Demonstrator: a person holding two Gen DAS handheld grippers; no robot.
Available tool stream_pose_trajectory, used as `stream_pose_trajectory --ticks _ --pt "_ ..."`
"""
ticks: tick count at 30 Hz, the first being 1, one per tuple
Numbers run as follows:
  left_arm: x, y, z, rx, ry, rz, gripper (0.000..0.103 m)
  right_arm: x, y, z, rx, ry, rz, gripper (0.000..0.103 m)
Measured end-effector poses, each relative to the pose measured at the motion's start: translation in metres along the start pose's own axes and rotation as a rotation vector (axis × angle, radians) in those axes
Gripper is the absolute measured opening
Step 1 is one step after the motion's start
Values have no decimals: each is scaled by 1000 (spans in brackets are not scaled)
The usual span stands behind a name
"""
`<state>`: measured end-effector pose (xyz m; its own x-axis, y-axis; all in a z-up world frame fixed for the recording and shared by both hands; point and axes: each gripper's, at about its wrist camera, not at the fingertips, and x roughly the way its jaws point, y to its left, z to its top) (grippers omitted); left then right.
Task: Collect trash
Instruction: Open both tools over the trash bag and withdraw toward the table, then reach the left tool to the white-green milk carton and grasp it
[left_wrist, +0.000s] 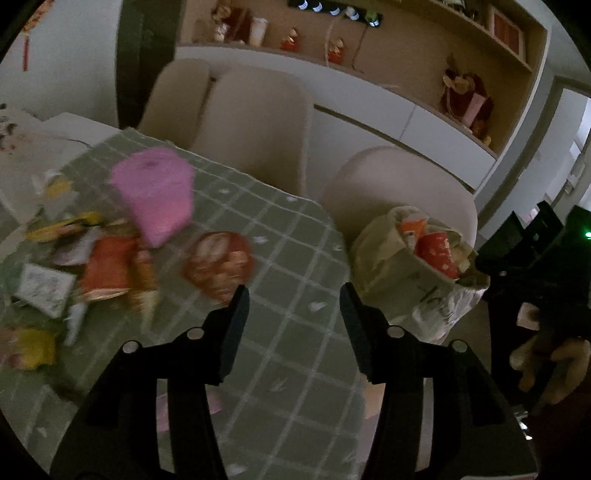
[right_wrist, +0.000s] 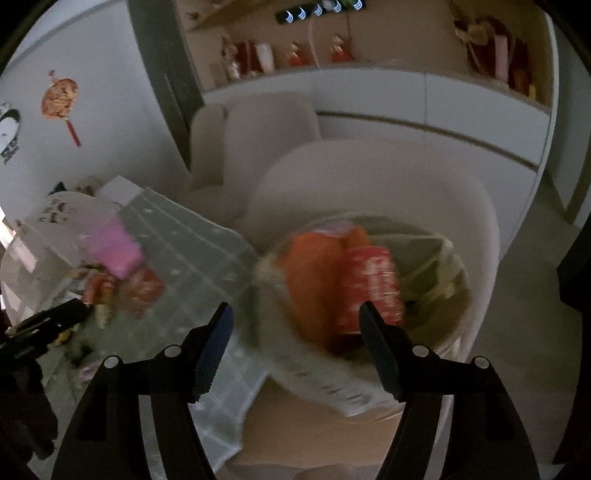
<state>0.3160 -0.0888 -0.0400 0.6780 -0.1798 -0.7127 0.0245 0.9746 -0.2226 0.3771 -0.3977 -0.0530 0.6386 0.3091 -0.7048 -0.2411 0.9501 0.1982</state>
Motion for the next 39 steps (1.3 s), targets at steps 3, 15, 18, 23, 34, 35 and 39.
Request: stream_pose_trajectory --ticks 3,15,18,23,34,35,39 --pt "-25 27 -15 -16 -24 20 49 -13 43 -10 -42 -38 20 66" --pt "-111 174 -68 -94 -45 105 54 -7 190 -48 -103 -28 143 66" --pt "-110 208 -76 -146 -23 129 54 0 214 -53 -120 -36 130 66" --pt "-93 249 -74 -250 16 108 54 13 225 -63 -125 -20 103 66" --pt "-46 266 -3 45 -45 58 54 46 214 -72 -141 40 32 66" --pt "-36 271 7 65 -35 44 54 49 213 -71 -137 45 36 66" --pt "2 293 31 69 36 17 54 63 211 -70 -120 76 47 66"
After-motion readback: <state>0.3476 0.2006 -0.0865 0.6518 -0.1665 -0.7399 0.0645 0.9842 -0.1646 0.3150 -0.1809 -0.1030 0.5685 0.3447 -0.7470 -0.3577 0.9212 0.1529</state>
